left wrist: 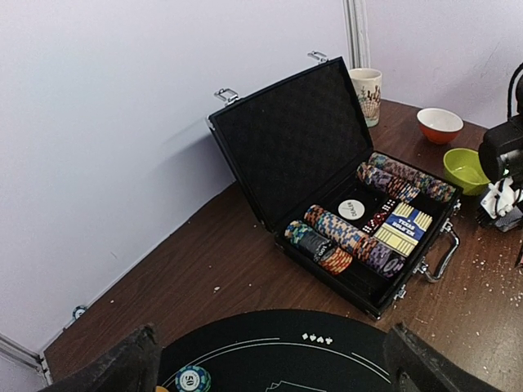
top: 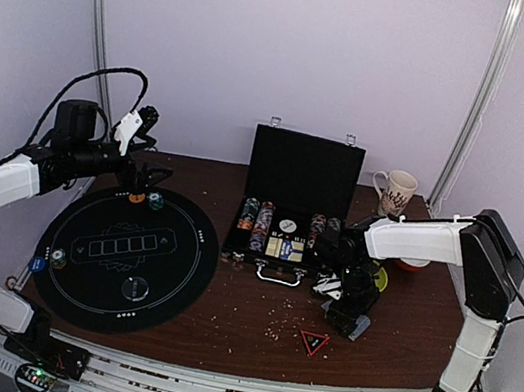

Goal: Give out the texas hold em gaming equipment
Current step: Pick up the face-down deck piles from the center of the board, then place the face-down deck piles at the center of the board.

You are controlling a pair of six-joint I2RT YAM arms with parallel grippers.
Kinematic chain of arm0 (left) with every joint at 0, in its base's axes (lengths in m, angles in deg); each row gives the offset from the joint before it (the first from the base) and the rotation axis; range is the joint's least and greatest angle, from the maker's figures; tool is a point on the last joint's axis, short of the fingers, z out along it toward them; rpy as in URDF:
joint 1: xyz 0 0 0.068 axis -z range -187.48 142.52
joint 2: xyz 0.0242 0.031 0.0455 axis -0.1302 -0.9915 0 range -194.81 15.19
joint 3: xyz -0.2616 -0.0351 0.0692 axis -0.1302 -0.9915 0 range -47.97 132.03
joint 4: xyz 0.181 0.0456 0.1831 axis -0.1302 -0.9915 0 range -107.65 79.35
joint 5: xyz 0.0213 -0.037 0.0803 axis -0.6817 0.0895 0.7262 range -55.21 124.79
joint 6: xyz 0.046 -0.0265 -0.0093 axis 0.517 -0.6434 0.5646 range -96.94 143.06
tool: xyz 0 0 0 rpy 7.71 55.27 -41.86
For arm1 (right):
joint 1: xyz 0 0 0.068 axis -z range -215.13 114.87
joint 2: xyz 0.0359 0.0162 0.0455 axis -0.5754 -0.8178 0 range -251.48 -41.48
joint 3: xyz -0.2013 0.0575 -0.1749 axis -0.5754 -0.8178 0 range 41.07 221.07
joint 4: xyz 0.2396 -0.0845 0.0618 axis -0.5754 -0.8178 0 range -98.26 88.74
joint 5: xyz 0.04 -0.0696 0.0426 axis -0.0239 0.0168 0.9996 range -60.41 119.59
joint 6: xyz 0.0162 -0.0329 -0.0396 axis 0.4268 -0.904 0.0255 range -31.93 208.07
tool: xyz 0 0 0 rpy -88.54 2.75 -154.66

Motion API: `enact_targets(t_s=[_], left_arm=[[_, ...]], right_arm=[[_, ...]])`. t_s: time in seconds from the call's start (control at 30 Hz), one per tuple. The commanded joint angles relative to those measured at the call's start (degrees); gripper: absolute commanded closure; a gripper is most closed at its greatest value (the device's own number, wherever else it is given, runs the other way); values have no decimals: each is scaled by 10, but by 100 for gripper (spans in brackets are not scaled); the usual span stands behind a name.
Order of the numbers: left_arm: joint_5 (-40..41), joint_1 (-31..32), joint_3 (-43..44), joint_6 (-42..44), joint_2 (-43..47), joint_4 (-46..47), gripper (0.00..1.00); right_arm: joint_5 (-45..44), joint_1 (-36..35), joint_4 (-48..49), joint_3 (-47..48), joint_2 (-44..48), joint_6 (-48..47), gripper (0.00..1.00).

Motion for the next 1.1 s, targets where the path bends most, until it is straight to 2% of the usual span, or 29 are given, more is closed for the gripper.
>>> enact_targets(t_s=[0.0,0.1,0.3,0.77,1.07], left_arm=[[4,4,-6,10,2,8,2],[7,4,-6,11,3,8,2],[9,3,-7,12,6,8,2],[42,3,-5,6,15,12,2],[143,1,3,-17,7,12,2]], right_arm=[[-20,-2,4,5,-12,14,31],[-21,-7,10,5,-10,15,41],[-30,-15,15,15,0,18,49],[-40,-56,-21,104,4,11,51],[-45,-123,-69,230,-63,9,51]])
